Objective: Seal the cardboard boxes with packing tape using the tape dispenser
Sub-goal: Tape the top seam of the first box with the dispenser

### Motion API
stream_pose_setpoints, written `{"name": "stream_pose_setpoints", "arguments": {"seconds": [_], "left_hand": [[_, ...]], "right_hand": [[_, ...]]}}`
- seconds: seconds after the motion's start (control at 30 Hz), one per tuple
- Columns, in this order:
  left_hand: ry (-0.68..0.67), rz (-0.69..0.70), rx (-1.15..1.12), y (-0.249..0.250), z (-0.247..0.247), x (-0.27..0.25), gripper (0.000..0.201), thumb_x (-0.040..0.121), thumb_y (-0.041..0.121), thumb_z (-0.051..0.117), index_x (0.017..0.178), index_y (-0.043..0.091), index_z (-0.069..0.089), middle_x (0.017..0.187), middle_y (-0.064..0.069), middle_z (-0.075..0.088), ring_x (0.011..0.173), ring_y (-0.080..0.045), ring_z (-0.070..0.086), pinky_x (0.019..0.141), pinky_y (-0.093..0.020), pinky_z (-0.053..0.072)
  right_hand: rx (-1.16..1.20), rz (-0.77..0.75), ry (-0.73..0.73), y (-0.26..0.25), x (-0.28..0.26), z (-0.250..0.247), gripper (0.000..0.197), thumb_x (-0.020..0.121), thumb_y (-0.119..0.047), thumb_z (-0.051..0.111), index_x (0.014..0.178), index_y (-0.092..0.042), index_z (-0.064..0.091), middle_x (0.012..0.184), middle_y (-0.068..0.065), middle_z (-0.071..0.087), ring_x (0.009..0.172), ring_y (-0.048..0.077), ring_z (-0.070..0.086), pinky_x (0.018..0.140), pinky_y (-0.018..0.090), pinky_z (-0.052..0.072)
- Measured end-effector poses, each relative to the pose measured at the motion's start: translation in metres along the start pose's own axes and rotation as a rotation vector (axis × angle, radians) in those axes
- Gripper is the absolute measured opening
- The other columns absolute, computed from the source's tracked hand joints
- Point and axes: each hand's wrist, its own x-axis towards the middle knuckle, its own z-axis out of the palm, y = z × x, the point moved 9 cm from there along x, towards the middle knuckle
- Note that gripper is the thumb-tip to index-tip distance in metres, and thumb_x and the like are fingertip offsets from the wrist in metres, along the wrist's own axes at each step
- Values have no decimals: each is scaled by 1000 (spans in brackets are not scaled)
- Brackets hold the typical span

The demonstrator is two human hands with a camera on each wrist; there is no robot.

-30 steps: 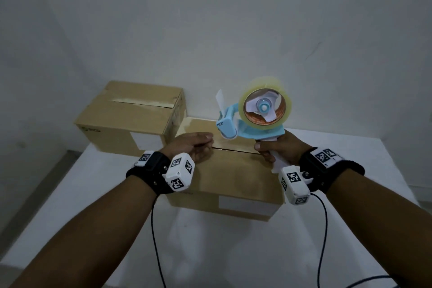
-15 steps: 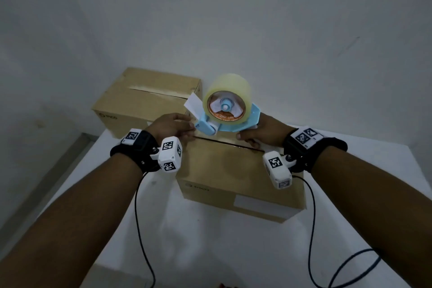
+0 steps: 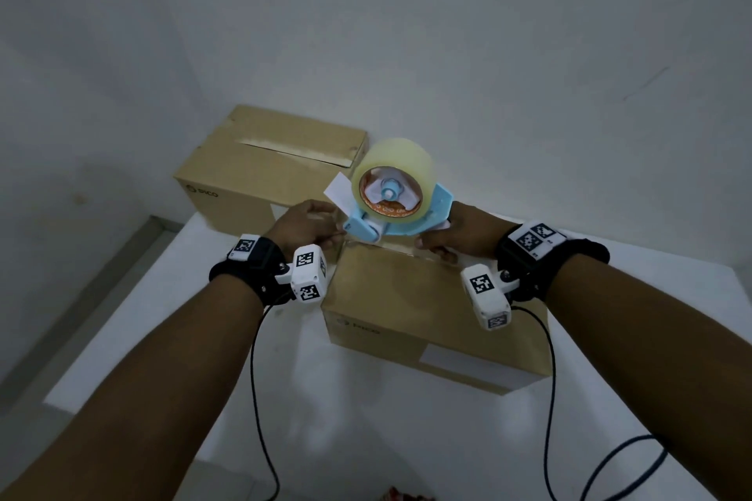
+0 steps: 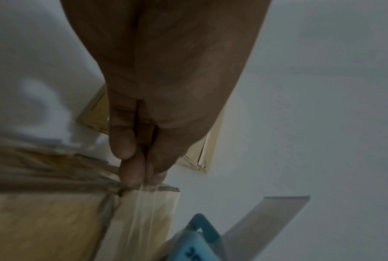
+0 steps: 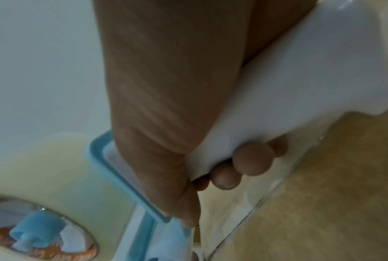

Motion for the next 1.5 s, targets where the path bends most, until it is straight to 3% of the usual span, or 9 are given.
{"name": "stream_pose_setpoints", "arguments": {"seconds": [0.2, 0.4, 0.53, 0.7, 0.9, 1.03, 1.13, 1.3, 1.5], "left_hand": [[29, 25, -91, -13, -2, 0, 23, 90, -2, 64, 101, 14, 52, 73, -17, 71, 61, -19, 68, 59, -25, 57], [41, -71, -206, -40, 1, 2, 14, 89, 2, 67, 95, 8, 55, 65, -14, 69, 63, -23, 64, 72, -36, 53], [-14, -122, -230, -49, 10, 8, 6, 94, -2, 56, 90, 2, 56, 55, -7, 64, 48, -14, 61, 51, -23, 51], [-54, -26, -48, -46, 22, 13, 11, 85, 17, 66, 74, 15, 68, 63, -8, 58, 55, -18, 51, 60, -28, 40], [106, 90, -17, -27, 21, -12, 14, 95, 5, 56, 91, 16, 65, 66, 0, 61, 53, -13, 53, 48, -22, 40], [150, 169, 104, -36, 20, -19, 11, 95, 9, 58, 94, 10, 68, 73, -4, 64, 58, -11, 56, 58, -26, 44], [188, 302, 236, -30, 13, -23, 15, 94, 10, 60, 106, 13, 68, 87, -7, 67, 71, -18, 62, 68, -36, 52], [-135, 130, -9, -49, 32, -28, 47, 94, 2, 44, 133, 26, 55, 132, -3, 60, 120, -20, 56, 98, -37, 47], [-321, 188, 337, -44, 55, -49, 65, 87, 29, 71, 142, 32, 36, 125, 17, 56, 103, 12, 57, 78, -10, 50]], "right_hand": [[-39, -14, -8, 3, 5, 4, 29, 82, -29, 73, 75, -3, 61, 60, 7, 63, 52, 16, 57, 57, 29, 46], [-91, -39, -15, -1, 8, 10, 26, 78, -31, 76, 89, -10, 65, 73, 8, 67, 58, 11, 58, 59, 31, 49], [-106, -55, -20, -7, 7, 10, 23, 85, -22, 74, 90, -2, 63, 70, 9, 64, 54, 11, 57, 57, 24, 49], [-118, -71, -11, -7, 7, 10, 14, 84, -22, 74, 78, -24, 62, 64, -4, 64, 55, 8, 57, 58, 26, 48], [-204, -46, -25, -4, 11, 11, 26, 83, -28, 73, 85, -4, 65, 73, 15, 68, 59, 12, 58, 63, 29, 49], [-188, -36, -23, 1, 14, 11, 26, 78, -34, 73, 76, -9, 63, 63, 3, 64, 56, 12, 57, 62, 31, 48], [-206, -53, -41, 0, 13, 13, 25, 80, -29, 71, 75, -6, 62, 63, 6, 63, 57, 14, 56, 63, 33, 48], [-233, -96, -36, -7, 12, 12, 21, 84, -20, 72, 68, -20, 59, 62, 0, 61, 54, 8, 52, 63, 32, 47], [-315, -54, -31, -11, 8, 10, 28, 82, -24, 72, 85, 2, 63, 74, 17, 66, 59, 12, 52, 63, 27, 45]]}}
